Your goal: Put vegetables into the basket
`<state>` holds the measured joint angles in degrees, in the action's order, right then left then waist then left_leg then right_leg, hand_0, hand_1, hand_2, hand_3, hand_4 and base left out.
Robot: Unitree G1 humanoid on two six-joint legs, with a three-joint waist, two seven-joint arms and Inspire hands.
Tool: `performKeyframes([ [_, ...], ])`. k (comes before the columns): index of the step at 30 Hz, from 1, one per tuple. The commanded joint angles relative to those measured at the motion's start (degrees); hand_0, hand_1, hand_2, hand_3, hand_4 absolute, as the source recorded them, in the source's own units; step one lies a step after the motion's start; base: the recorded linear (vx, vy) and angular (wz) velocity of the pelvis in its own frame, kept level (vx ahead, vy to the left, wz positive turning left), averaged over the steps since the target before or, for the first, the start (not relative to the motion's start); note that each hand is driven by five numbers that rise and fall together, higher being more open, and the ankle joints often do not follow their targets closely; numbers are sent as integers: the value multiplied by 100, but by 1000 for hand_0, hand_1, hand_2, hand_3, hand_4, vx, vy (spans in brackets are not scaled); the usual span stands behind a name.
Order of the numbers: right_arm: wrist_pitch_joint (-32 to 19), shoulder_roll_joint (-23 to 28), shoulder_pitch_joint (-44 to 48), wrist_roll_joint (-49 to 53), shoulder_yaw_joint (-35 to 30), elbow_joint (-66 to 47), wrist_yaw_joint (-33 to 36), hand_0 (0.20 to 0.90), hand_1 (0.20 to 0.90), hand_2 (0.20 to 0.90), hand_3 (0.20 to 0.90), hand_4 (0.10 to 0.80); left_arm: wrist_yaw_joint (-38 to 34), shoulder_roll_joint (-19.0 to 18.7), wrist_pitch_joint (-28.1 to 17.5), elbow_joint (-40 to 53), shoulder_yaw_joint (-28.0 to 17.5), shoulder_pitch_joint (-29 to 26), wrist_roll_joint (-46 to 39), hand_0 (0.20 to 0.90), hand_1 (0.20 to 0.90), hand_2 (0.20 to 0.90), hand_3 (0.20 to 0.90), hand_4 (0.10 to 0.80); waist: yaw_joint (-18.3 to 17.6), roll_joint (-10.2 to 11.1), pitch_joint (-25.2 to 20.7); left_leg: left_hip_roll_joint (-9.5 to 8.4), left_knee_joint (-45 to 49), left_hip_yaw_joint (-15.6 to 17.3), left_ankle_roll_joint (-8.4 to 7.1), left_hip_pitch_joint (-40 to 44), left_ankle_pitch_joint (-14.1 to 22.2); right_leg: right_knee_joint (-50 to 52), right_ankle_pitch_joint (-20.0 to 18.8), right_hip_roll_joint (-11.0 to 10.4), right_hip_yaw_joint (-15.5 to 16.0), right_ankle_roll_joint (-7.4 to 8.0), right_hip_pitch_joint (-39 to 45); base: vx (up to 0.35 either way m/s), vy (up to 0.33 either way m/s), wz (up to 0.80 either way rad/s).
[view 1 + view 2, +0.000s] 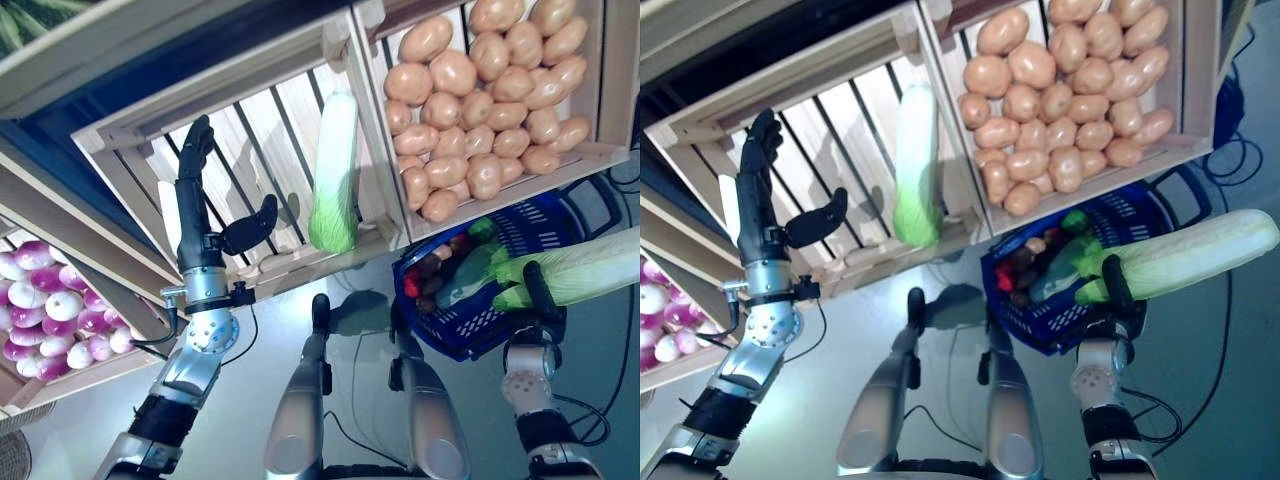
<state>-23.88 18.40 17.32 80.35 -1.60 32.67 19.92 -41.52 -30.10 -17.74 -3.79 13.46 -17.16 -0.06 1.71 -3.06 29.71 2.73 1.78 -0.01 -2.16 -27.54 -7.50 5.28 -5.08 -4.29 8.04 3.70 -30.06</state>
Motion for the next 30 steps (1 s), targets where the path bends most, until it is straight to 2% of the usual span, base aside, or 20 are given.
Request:
performKeyframes([
  [1, -21, 296, 383, 363, -30, -179, -337, 300, 300, 300, 300, 400, -588, 18, -484, 399, -193, -529, 368, 900, 900, 900, 900, 800, 57, 11, 9, -448, 514, -293, -27, -810, 46, 637, 118, -236, 35, 87, -358, -101, 6, 3],
  [5, 613, 386, 989, 660, 152, 732, -746, 300, 300, 300, 300, 400, -1087, 210, -606, 360, -145, -885, 304, 900, 900, 900, 900, 800, 160, -94, 9, -549, 678, -310, 1, -1226, 26, 817, 103, -318, -22, 102, -852, -78, 3, 10],
  [8, 978, 425, 1601, 676, 201, 1373, -784, 300, 300, 300, 300, 400, -1082, 392, -673, 261, -58, -1235, 288, 900, 900, 900, 900, 800, 215, -175, 9, -592, 799, -279, 31, -1531, 23, 946, 86, -321, -42, 104, -1229, -67, -18, 15],
  [15, 1645, 554, 2180, 1010, 79, 2336, -292, 300, 300, 300, 300, 400, -1124, 483, -761, 227, 58, -1570, 404, 900, 900, 900, 900, 800, 271, -243, 9, -731, 1126, -367, 85, -1807, 145, 1166, 110, -268, -167, 94, -1558, -22, 4, 11],
  [18, 1661, 561, 2352, 1320, -67, 2565, -17, 300, 300, 300, 300, 400, -1090, 475, -807, 216, 72, -1684, 336, 900, 900, 900, 900, 800, 279, -265, 9, -767, 1231, -359, 101, -1894, 158, 1193, 80, -249, -169, 81, -1624, -13, -6, 4],
  [19, 1684, 540, 2440, 1540, -160, 2638, 263, 404, 404, 404, 404, 469, -985, 505, -862, 181, 103, -1758, 172, 900, 900, 900, 900, 800, 275, -271, 9, -781, 1305, -347, 112, -1927, 182, 1222, 81, -240, -172, 74, -1644, 0, 0, 0],
  [21, 1637, 526, 2455, 1628, -216, 2651, 504, 820, 820, 820, 820, 747, -895, 504, -848, 172, 141, -1810, 111, 900, 900, 900, 900, 800, 266, -276, 9, -786, 1341, -348, 117, -1896, 238, 1266, 125, -228, -180, 80, -1620, 30, 6, -1],
  [22, 1606, 507, 2456, 1670, -252, 2615, 679, 900, 900, 900, 900, 800, -876, 476, -845, 166, 152, -1853, 197, 900, 900, 900, 900, 800, 247, -282, 9, -791, 1346, -346, 118, -1912, 199, 1256, 81, -216, -188, 69, -1629, 35, 6, -4],
  [26, 1499, 517, 2412, 1749, -324, 2603, 961, 900, 900, 900, 900, 800, -816, 292, -604, 221, 164, -1975, 625, 900, 900, 900, 900, 800, 220, -319, 9, -785, 1343, -292, 115, -1893, 188, 1250, 71, -199, -187, 56, -1611, 40, 13, -2],
  [30, 1437, 594, 2273, 1794, -389, 2572, 1122, 900, 900, 900, 900, 800, -702, -146, -137, 251, 174, -2201, 1244, 900, 900, 900, 900, 800, 163, -373, 9, -760, 1460, -216, 82, -1864, 272, 1369, 165, -205, -207, 58, -1599, 76, 35, -1],
])
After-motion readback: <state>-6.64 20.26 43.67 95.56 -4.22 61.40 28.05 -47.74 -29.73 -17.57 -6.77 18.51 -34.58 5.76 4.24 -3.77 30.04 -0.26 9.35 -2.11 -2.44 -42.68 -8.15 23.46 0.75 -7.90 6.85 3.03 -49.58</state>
